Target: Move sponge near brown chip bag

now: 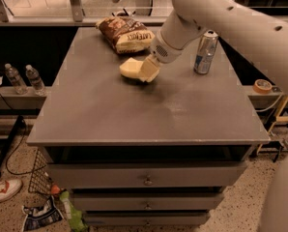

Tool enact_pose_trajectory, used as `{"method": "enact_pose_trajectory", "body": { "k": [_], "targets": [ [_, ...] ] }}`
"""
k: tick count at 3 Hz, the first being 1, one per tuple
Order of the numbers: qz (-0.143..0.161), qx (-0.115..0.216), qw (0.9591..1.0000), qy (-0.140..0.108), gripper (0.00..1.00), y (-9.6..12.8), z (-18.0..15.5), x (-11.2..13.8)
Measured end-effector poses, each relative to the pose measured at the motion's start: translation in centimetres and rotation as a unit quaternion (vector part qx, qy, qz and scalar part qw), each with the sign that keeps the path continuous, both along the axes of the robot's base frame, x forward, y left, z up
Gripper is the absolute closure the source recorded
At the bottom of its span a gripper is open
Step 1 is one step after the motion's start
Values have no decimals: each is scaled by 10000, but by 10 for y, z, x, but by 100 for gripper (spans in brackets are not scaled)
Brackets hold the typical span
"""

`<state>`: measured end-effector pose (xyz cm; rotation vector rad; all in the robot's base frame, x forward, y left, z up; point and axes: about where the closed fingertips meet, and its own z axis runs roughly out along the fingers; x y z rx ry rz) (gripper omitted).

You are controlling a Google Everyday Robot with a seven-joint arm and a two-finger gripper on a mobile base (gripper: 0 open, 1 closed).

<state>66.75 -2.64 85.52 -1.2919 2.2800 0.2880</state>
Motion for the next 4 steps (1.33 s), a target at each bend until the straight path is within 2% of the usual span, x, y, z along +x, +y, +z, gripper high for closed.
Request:
{"method": "enact_pose_trajectory", "body": {
  "k": [1, 2, 3, 4],
  "targets": [
    [-436, -128, 9989, 150, 100, -9, -7, 33],
    [-768, -185, 9968, 120, 100, -18, -10, 63],
    [-753, -181, 9969, 128, 82, -17, -12, 63],
    [-741, -188, 9970, 149, 58, -15, -14, 63]
  ]
}}
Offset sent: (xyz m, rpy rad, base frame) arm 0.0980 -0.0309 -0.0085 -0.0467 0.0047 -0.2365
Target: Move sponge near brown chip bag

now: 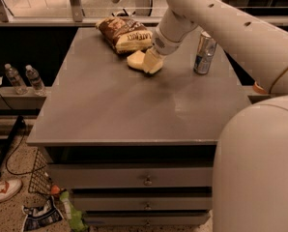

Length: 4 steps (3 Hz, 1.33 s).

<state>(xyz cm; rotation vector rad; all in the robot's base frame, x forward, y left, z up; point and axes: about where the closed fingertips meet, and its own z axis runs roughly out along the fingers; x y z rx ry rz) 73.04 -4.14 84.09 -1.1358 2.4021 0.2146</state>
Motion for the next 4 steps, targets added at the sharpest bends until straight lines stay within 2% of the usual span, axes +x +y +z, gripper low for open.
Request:
{"method": "enact_pose_trajectory", "body": {
  "k": [2, 3, 4],
  "targets": [
    [24, -9, 10000, 42, 12, 3, -6, 0],
    [97, 68, 9999, 69, 0, 2, -5, -2],
    [14, 100, 9999, -86, 0, -19, 11, -15]
  ]
}}
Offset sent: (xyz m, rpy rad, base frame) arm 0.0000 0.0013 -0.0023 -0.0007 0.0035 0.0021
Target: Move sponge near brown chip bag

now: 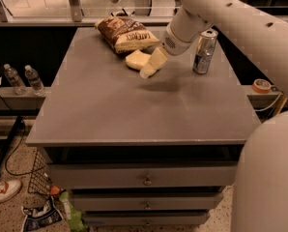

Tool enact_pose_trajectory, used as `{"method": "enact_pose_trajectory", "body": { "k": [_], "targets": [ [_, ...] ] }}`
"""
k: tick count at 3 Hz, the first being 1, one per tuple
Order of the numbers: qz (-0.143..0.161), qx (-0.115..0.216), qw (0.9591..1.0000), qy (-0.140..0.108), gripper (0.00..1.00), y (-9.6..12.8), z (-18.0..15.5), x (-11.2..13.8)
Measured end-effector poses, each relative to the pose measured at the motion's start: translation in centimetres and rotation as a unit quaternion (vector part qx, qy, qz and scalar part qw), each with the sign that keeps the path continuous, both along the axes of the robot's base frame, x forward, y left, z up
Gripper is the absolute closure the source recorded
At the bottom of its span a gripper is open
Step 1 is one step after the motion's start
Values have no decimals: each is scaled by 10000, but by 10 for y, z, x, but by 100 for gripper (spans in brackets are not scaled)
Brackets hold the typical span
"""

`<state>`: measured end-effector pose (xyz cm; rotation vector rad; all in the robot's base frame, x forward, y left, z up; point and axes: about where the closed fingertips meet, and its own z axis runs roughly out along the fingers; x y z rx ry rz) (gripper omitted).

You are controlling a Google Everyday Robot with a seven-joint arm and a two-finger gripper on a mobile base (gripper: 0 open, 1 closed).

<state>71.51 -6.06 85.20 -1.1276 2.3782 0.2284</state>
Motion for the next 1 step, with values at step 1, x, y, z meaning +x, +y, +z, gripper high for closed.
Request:
{"method": "enact_pose_trajectory", "body": {
  "k": [1],
  "targets": [
    [-291, 32, 9989, -360, 0, -36, 31, -24]
  ]
}}
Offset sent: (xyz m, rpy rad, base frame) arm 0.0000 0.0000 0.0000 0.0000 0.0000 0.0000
